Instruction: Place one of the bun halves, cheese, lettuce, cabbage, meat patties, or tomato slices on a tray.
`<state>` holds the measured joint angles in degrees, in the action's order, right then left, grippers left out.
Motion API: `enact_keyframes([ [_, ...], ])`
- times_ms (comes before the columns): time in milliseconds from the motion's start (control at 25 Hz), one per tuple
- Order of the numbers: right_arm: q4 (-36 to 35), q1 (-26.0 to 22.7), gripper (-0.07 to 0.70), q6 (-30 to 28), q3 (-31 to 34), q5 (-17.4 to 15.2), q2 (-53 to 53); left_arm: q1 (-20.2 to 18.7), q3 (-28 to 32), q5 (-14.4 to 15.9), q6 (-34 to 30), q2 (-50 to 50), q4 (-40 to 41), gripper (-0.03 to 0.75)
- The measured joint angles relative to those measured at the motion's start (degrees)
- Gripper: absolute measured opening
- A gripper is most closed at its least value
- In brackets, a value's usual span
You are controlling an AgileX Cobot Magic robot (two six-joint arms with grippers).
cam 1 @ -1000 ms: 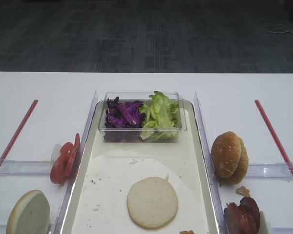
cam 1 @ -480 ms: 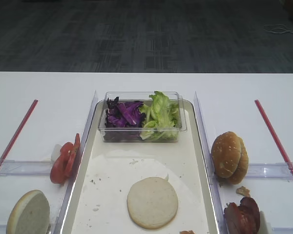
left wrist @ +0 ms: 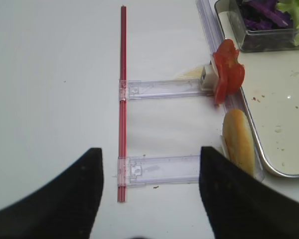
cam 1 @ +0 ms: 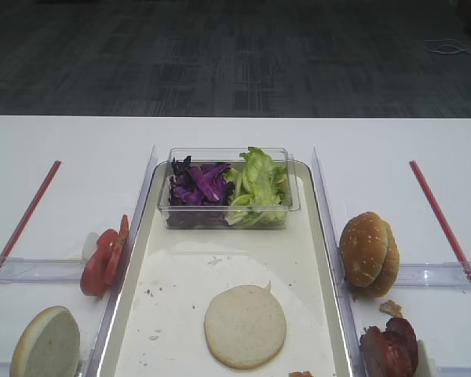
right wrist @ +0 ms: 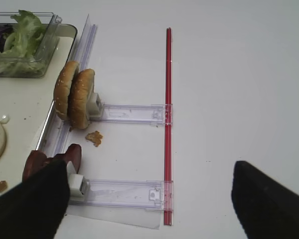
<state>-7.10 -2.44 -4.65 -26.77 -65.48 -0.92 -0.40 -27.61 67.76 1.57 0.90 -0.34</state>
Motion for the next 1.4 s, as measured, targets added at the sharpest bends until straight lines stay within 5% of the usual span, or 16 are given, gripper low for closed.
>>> enact_keyframes([
  [1400, 0.0, 0.0, 0.686, 0.1, 0.0, 0.0, 0.0, 0.0, 0.0, 0.0, 0.0, 0.0, 0.0, 0.4],
])
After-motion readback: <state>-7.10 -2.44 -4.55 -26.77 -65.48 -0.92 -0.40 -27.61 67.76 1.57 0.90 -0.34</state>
